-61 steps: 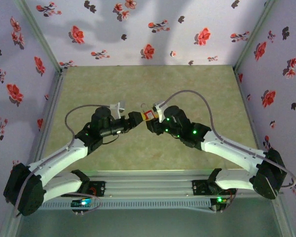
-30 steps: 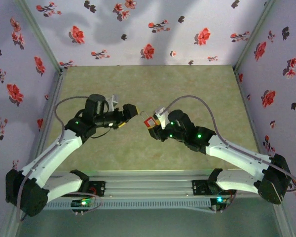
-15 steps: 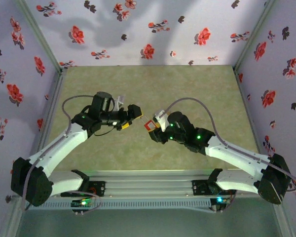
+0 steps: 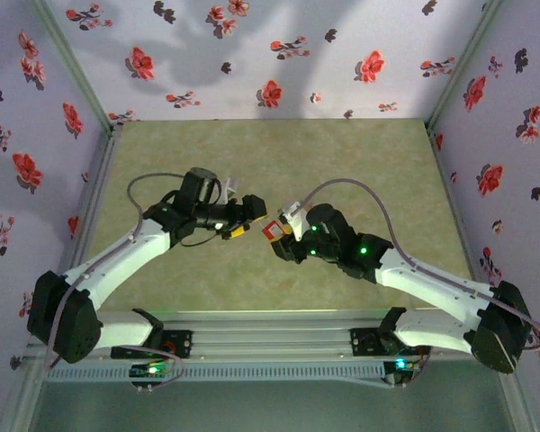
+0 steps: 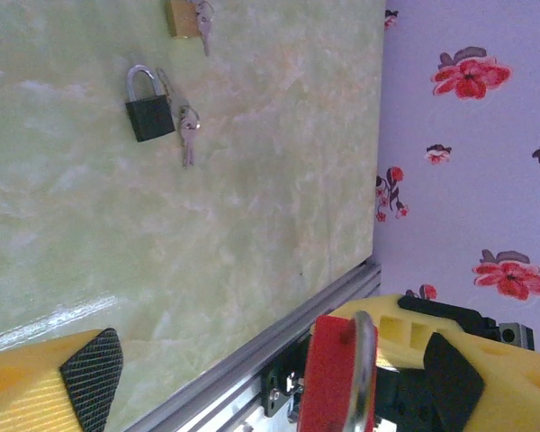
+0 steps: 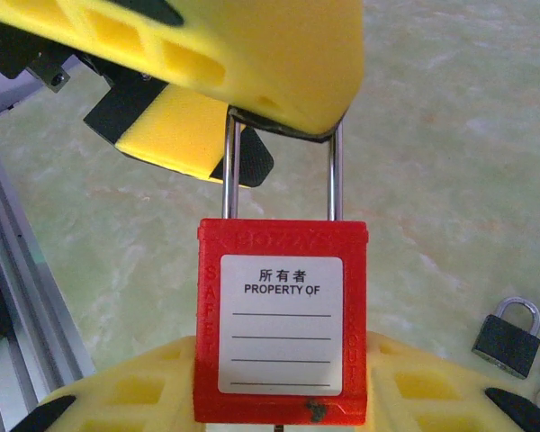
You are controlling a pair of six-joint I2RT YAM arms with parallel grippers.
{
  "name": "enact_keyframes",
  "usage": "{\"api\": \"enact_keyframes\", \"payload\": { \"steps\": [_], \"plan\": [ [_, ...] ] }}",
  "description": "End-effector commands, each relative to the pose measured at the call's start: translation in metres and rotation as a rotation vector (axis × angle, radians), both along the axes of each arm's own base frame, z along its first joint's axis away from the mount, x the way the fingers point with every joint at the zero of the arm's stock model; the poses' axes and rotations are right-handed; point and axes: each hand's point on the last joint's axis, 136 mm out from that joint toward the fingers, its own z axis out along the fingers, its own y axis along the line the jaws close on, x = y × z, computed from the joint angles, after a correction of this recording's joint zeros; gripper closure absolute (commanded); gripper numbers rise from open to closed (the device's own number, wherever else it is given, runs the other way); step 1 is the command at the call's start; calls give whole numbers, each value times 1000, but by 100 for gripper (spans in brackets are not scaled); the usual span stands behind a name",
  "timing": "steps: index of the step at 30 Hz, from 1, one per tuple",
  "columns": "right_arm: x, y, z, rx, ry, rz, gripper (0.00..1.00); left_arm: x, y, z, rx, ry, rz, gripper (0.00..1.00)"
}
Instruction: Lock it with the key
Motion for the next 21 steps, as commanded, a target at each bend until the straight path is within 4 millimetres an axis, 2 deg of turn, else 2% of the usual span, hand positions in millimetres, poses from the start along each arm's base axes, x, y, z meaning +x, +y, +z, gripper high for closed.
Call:
{"api": "enact_keyframes", "payload": {
  "steps": [1,10,17,21],
  "plan": [
    [0,2,12,37,-37,18,100,0,-14,15,-46,-24,-34,14],
    [2,1,12,33,-44,6,100,-10,-30,7,-72,5,-82,26],
    [2,1,13,39,-45,5,100,-12,-37,4,-101,24,-98,42],
    [3,0,13,38,-48,-7,100,-13,-40,3,-106,31,-110,47]
  ]
}}
